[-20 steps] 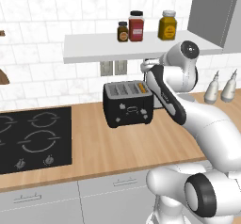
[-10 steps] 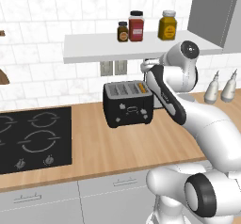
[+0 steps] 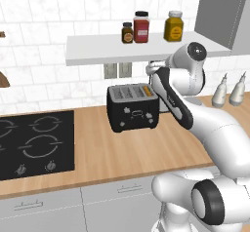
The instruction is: Start the toaster. Once the lever pops up, take the bread to the plate on the dining counter.
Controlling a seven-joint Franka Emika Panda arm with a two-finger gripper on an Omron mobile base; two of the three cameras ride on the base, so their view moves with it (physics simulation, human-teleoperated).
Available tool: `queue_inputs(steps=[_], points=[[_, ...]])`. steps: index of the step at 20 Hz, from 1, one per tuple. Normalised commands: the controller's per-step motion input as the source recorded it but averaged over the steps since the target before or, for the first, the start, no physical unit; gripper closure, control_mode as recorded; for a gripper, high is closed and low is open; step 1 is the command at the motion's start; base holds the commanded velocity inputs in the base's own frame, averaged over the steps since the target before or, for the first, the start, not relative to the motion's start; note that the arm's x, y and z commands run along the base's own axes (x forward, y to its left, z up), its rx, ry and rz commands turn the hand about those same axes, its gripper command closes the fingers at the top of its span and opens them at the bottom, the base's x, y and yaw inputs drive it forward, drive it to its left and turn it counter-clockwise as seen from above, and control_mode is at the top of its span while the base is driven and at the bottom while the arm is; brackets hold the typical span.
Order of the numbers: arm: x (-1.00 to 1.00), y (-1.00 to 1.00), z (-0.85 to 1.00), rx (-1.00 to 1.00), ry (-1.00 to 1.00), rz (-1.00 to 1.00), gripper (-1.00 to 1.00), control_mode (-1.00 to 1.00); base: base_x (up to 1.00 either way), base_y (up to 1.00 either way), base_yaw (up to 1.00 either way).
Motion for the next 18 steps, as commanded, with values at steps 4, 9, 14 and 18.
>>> queue_inputs(steps=[4, 9, 14, 18], points=[[0.00, 0.00, 0.00, 0.00, 0.00, 0.00, -1.00, -1.00, 0.00, 0.00, 0.00], [0.00, 0.00, 0.00, 0.00, 0.00, 0.00, -1.00, -1.00, 0.00, 0.00, 0.00], [0.00, 0.00, 0.00, 0.00, 0.00, 0.00, -1.00, -1.00, 0.00, 0.00, 0.00], [0.00, 0.00, 0.00, 0.00, 0.00, 0.00, -1.00, -1.00, 0.00, 0.00, 0.00]])
